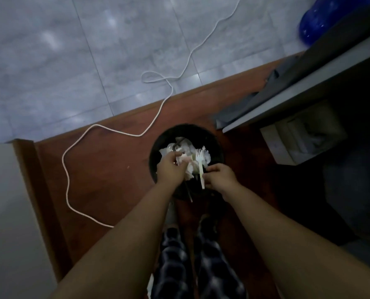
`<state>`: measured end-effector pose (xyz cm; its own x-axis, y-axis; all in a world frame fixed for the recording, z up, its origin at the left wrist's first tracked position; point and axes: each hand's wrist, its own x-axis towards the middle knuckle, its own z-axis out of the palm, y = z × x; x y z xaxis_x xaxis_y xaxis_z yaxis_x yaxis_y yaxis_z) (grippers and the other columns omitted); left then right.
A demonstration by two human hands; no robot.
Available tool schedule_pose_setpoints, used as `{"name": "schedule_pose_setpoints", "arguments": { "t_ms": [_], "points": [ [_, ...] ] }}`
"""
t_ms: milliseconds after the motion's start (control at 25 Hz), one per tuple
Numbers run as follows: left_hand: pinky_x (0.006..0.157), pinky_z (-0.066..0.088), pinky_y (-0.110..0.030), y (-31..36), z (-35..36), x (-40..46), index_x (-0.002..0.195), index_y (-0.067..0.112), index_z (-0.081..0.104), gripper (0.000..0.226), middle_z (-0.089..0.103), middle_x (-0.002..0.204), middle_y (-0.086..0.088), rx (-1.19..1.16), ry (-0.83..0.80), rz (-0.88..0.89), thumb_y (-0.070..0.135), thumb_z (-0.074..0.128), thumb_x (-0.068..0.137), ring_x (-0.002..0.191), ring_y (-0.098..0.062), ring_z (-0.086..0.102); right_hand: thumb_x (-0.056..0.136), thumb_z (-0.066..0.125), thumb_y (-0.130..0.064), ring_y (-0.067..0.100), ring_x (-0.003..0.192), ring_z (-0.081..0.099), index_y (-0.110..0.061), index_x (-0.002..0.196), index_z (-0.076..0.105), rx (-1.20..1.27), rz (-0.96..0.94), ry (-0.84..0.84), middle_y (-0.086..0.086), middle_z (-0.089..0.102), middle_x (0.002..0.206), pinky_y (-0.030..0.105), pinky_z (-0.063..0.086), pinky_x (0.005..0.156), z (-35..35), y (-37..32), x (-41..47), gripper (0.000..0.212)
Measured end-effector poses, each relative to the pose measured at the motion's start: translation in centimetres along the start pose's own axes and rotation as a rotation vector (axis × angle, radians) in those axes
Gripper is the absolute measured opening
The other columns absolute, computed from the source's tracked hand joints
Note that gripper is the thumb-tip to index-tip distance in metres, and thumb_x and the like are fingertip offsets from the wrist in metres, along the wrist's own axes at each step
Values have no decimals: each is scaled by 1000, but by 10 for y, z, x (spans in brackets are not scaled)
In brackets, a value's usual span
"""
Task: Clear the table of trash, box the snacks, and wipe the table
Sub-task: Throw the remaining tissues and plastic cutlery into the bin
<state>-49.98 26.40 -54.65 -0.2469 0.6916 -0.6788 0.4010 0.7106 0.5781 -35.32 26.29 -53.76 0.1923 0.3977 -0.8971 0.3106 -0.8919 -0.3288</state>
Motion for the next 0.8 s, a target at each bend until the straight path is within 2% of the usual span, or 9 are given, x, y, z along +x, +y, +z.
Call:
{"name": "schedule_pose_setpoints", "arguments": {
  "t_ms": [80,120,240,400,520,680,800],
  "points": [
    [83,46,-29,-2,2,4,131,18,54,48,58,121,0,32,-90,-5,34,64,88,107,-23,59,85,65,-15,26,88,63,-11,107,58,-66,-12,36,6,61,94,42,54,83,1,-1,3,23],
    [87,43,-30,-4,2,5,137,18,48,55,55,129,-2,49,-132,-21,37,63,88,116,-24,55,87,64,-18,25,88,60,-12,110,57,-97,-18,43,4,57,94,42,53,85,0,-2,3,25],
    [100,40,-36,-7,-6,3,143,14,38,65,43,147,-10,82,-189,-55,40,61,89,132,-29,43,90,61,-24,20,92,54,-13,118,55,-134,-21,22,5,56,108,36,50,83,-3,-6,-3,31],
    [103,40,-37,0,-26,-12,141,14,41,62,45,146,-9,136,-180,-17,40,62,88,131,-27,45,90,58,-23,17,88,55,-16,113,56,-96,-68,12,4,59,108,32,48,79,-13,-22,-28,25],
    [104,41,-40,24,-48,-37,141,13,41,63,46,145,-8,133,-201,35,41,61,89,132,-26,45,90,57,-24,11,79,55,-18,114,54,-70,-144,21,0,60,99,33,47,76,-23,-40,-64,25],
    [99,45,-36,79,-91,-83,133,10,51,54,58,132,-9,145,-187,178,35,65,87,122,-27,54,89,60,-28,19,100,56,-17,110,53,22,-246,65,2,56,115,38,50,86,-45,-73,-138,25],
    [101,46,-42,123,-126,-123,130,12,53,54,59,128,-5,120,-208,257,37,67,85,120,-23,56,89,61,-29,21,105,56,-16,114,54,119,-310,101,2,55,116,45,51,93,-71,-89,-207,29]
  ]
}}
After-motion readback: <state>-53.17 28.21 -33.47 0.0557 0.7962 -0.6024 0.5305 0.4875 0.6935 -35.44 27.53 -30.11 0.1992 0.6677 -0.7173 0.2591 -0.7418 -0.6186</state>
